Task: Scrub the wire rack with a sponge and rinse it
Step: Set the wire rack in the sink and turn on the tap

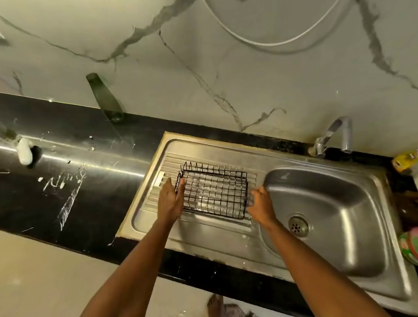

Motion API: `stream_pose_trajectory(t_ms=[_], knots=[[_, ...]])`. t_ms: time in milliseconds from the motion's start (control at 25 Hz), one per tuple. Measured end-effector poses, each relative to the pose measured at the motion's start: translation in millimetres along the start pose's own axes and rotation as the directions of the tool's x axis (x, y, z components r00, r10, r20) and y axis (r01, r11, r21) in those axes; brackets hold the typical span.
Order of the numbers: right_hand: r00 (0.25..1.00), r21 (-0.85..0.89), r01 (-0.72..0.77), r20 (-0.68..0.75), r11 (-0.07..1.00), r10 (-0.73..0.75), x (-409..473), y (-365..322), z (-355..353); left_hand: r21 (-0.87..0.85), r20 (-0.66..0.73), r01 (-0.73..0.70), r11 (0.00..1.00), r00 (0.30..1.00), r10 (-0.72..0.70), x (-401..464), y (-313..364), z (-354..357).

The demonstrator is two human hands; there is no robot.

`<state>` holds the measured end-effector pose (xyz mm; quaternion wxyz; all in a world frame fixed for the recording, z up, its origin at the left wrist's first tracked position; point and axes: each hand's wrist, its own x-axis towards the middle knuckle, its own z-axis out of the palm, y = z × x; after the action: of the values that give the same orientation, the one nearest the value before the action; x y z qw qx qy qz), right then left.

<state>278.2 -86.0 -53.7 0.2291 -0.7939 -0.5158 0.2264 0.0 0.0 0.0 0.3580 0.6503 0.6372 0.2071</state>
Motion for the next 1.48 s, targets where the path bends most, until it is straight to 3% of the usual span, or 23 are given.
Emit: stream_pose_trajectory(t_ms=[160, 360, 520, 600, 680, 880, 1000, 1080, 1160, 1280, 1360, 1480], knots=[[0.994, 0.077, -0.078, 0.081, 0.994, 0.071, -6, 0, 11, -0.174, 0.019, 0.052, 0.983, 0.999, -0.05, 2, -6, 0], [0.991, 0.316, -0.132, 0.044, 0.94, 0.125, -12, -5, -23, -0.35, 0.082, 0.051, 0.935, 0.996, -0.024, 10, 17, -1], [0.937, 0.661, -0.305, 0.079, 0.685, 0.341, -17, 20, -72, -0.476, 0.249, 0.039, 0.879, 0.964, 0.092, 15, 78, 2], [0.902, 0.727, -0.338, 0.068, 0.597, 0.427, -17, 51, -99, -0.503, 0.328, 0.034, 0.864, 0.932, 0.154, 12, 115, 18], [0.883, 0.748, -0.356, 0.073, 0.56, 0.464, -20, 86, -124, -0.517, 0.406, 0.039, 0.855, 0.89, 0.205, 8, 144, 38], [0.844, 0.656, -0.431, 0.05, 0.619, 0.534, -47, 161, -192, -0.487, 0.563, -0.018, 0.873, 0.758, 0.329, -4, 198, 102], [0.826, 0.699, -0.471, 0.134, 0.539, 0.548, -49, 199, -216, -0.486, 0.627, 0.005, 0.874, 0.698, 0.345, -19, 213, 147], [0.829, 0.656, -0.506, 0.189, 0.56, 0.527, -51, 218, -223, -0.495, 0.653, 0.022, 0.869, 0.669, 0.355, -22, 212, 170], [0.844, 0.62, -0.508, 0.221, 0.598, 0.489, -49, 239, -229, -0.492, 0.66, 0.063, 0.868, 0.677, 0.324, -21, 205, 198], [0.834, 0.616, -0.53, 0.253, 0.583, 0.491, -40, 273, -225, -0.427, 0.609, 0.119, 0.897, 0.771, 0.188, -11, 188, 234], [0.825, 0.557, -0.55, 0.242, 0.623, 0.512, -34, 283, -219, -0.397, 0.559, 0.084, 0.914, 0.812, 0.168, -6, 174, 254], [0.774, 0.423, -0.6, 0.091, 0.679, 0.627, -14, 300, -196, -0.309, 0.476, 0.087, 0.947, 0.877, 0.074, -5, 171, 281]])
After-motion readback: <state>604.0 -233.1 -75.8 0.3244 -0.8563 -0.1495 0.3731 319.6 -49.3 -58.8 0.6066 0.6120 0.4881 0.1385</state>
